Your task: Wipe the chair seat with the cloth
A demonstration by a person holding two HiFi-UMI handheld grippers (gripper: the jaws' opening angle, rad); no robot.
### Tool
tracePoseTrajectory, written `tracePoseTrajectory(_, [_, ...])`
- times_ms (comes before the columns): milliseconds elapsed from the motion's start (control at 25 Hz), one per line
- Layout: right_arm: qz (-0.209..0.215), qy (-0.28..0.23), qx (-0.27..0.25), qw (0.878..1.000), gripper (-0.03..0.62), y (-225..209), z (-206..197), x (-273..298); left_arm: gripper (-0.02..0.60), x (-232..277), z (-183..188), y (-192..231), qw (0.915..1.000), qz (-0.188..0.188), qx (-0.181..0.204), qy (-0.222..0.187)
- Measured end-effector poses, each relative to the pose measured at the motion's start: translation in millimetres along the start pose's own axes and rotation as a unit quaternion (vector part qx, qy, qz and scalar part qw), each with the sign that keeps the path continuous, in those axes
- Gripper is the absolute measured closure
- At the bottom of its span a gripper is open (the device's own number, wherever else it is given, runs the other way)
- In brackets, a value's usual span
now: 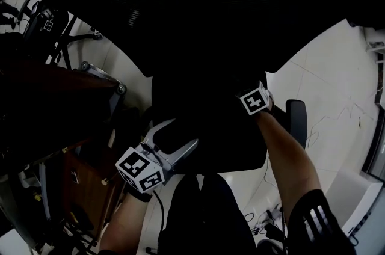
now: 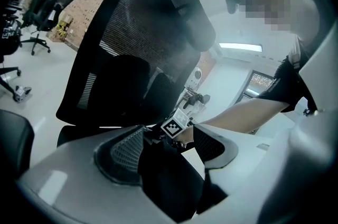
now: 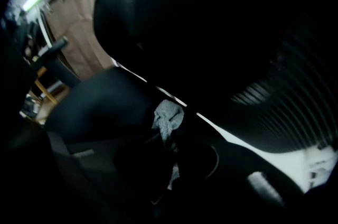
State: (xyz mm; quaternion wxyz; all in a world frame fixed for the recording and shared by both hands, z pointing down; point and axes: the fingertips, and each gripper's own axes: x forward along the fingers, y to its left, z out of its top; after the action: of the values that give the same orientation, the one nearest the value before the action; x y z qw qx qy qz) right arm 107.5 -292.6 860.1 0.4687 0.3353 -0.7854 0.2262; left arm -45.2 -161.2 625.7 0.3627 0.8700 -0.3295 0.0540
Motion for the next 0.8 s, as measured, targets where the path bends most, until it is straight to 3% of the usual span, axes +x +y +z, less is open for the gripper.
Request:
tracePoseTrajectory(200, [0.1, -0.039, -0.046, 0.993, 0.54, 129, 59, 26, 0.259, -29, 0, 12, 0.9995, 0.03, -0.005, -0.01])
tracePoseTrajectory(440, [0.161, -0.054, -0.093, 0.981, 0.54, 235, 95, 50, 0.259, -60, -7, 19, 0.9983, 0.056, -0.005, -0.017])
tracePoseTrajectory(600, [0.166, -0.033, -0.123, 0.978, 0.54, 248, 76, 65, 0.259, -66, -13, 20, 0.9979, 0.058, -0.012, -0.026])
tracePoseTrajectory(800, [0.137, -0.007, -0.121, 0.983, 0.54, 204, 40, 60, 0.259, -59, -25, 17, 0.9983, 0.046, -0.027, -0.024])
